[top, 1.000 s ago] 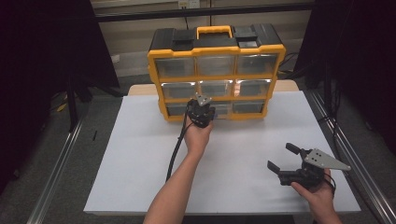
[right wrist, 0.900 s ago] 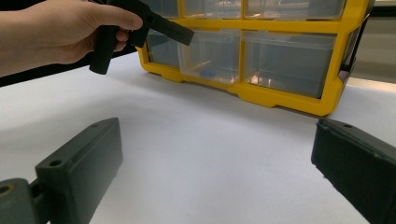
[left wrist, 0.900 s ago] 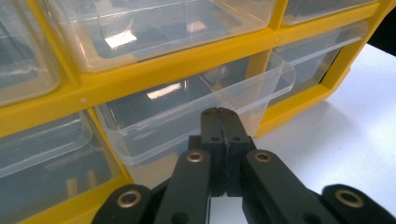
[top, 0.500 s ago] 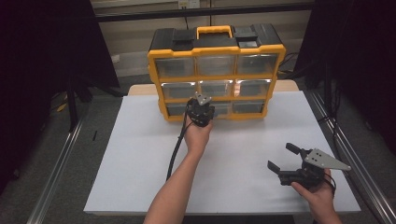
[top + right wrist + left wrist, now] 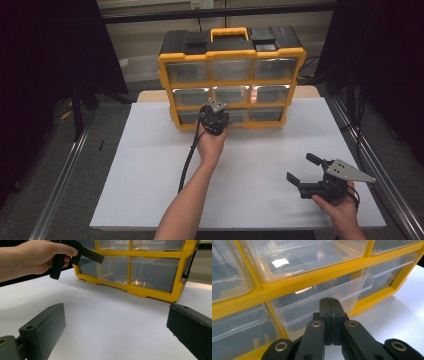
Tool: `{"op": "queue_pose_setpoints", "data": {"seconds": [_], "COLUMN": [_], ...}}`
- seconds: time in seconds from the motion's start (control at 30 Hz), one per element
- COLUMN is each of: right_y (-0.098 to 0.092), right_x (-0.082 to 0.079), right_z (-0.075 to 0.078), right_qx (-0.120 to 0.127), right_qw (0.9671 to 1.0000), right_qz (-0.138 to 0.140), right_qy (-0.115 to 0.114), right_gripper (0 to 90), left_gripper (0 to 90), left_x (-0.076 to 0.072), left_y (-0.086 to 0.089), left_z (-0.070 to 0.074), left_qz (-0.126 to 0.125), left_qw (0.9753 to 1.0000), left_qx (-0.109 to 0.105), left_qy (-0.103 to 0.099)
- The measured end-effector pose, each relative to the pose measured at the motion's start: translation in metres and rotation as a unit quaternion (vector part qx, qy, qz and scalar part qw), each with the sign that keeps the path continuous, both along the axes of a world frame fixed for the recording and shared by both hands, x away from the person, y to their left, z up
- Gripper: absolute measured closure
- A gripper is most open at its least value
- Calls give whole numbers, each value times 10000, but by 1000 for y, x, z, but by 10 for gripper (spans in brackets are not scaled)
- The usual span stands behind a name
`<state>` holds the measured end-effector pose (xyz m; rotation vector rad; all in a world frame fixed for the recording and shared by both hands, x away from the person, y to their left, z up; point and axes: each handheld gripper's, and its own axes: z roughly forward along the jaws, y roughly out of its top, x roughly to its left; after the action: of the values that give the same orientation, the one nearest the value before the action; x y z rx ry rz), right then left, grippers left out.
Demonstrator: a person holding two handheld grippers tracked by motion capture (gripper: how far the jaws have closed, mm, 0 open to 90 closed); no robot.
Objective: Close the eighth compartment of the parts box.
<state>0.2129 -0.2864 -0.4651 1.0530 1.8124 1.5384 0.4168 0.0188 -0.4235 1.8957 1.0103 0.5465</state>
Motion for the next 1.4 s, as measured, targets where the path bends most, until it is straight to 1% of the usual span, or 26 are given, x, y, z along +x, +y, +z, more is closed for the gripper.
{"op": "queue_pose_setpoints", "data": {"seconds": [0.07, 0.1, 0.17, 0.27, 0.33, 0.4, 0.73, 0.77, 0.97, 1.0, 1.03, 1.17, 1.2, 1.27, 1.4], "right_y": [0, 0, 0, 0, 0, 0, 0, 0, 0, 0, 0, 0, -1, 0, 0], "right_x": [0, 0, 0, 0, 0, 0, 0, 0, 1, 1, 1, 1, 1, 1, 1], "right_z": [0, 0, 0, 0, 0, 0, 0, 0, 0, 0, 0, -1, 0, 0, -1], "right_qx": [-2, -2, -1, -2, -1, 3, -1, -5, -2, -17, -27, -27, -36, -29, -23], "right_qw": [10000, 10000, 10000, 10000, 10000, 10000, 10000, 10000, 10000, 10000, 10000, 10000, 10000, 10000, 10000], "right_qz": [-2, 0, -1, 0, 10, 14, -7, -9, -19, -9, -1, -5, -4, 4, -2], "right_qy": [-4, -3, 0, -2, 3, 5, 7, -1, 8, 4, -5, 2, 6, 9, -4], "right_gripper": [16, 16, 16, 16, 16, 16, 16, 16, 16, 16, 16, 16, 16, 16, 16], "left_gripper": [900, 900, 900, 900, 900, 900, 900, 900, 899, 899, 899, 899, 898, 896, 894], "left_x": [0, 1, 1, 2, 3, 3, 5, 4, 5, 5, 5, 6, 7, 7, 8], "left_y": [0, 1, 1, 0, 0, 0, 0, -1, 0, 0, -1, 0, -1, 0, 0], "left_z": [0, 0, -1, -2, -2, -3, -3, -4, -4, -4, -4, -5, -5, -5, -6], "left_qz": [21, 30, 18, 55, 19, 34, 30, 61, 35, 76, 80, 85, 61, 72, 72], "left_qw": [10000, 10000, 9999, 10000, 10000, 10000, 9999, 10000, 9999, 9999, 9999, 9999, 9999, 9999, 9999], "left_qx": [11, 75, 99, 41, 66, 18, 75, 22, 102, 133, 79, 107, 69, 89, 52], "left_qy": [-17, -17, -15, -22, -38, -45, -70, -57, -75, -69, -65, -69, -72, -78, -89]}}
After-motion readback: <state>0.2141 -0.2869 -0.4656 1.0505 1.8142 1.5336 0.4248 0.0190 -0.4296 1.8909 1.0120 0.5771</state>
